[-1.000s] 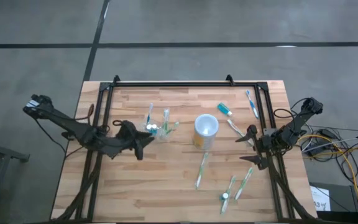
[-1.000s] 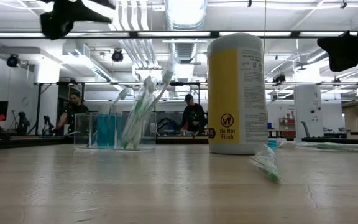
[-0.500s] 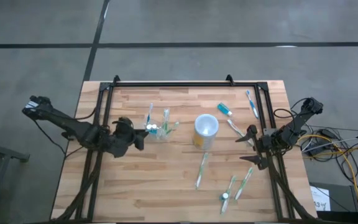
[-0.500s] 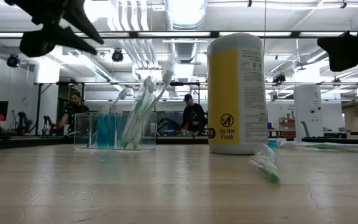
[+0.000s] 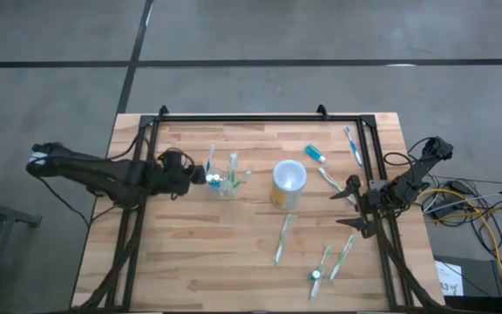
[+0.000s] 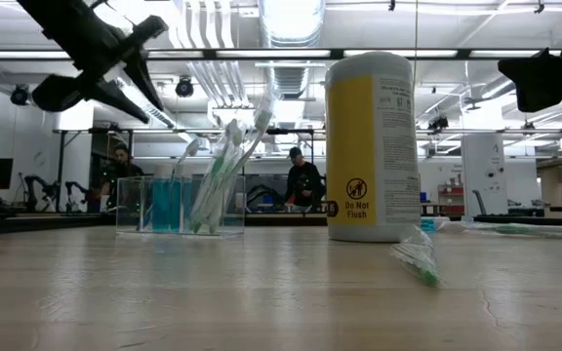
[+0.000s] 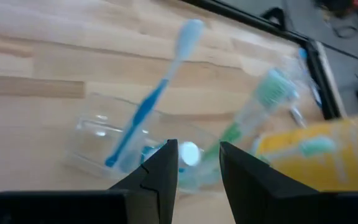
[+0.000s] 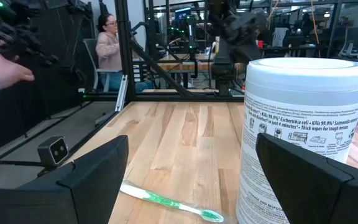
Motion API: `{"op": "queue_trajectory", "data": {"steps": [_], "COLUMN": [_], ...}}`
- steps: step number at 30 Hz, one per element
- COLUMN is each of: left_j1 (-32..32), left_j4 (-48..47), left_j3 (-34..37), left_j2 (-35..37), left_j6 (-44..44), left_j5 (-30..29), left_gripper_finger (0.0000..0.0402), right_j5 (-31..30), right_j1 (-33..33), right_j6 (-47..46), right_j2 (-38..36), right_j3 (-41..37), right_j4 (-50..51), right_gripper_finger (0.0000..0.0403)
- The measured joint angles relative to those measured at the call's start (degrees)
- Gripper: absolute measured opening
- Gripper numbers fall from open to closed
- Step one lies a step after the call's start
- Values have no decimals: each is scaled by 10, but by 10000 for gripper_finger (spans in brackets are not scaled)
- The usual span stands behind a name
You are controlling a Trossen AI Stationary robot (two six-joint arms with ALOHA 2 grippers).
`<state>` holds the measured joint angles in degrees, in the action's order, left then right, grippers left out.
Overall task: Pick & Place toothbrushing station
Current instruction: Move the transparent organizer to the center of the table
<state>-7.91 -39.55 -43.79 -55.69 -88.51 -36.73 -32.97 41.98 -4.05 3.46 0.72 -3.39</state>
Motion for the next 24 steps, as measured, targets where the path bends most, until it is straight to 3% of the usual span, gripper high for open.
{"op": "queue_trajectory", "data": {"steps": [8, 20, 24], "left_j1": [66, 80, 83], "left_j4": [-26, -97, -125], "left_j3": [0, 0, 0], "left_j2": [0, 0, -1], "left_j6": [-70, -201, -242], "left_j5": [91, 285, 284], "left_gripper_finger": [122, 122, 122], "right_j5": [0, 0, 0], "right_j1": [0, 0, 0], "right_j6": [0, 0, 0], "right_j2": [0, 0, 0], "right_j3": [0, 0, 0], "right_j4": [0, 0, 0], "right_gripper_finger": [347, 346, 350]}}
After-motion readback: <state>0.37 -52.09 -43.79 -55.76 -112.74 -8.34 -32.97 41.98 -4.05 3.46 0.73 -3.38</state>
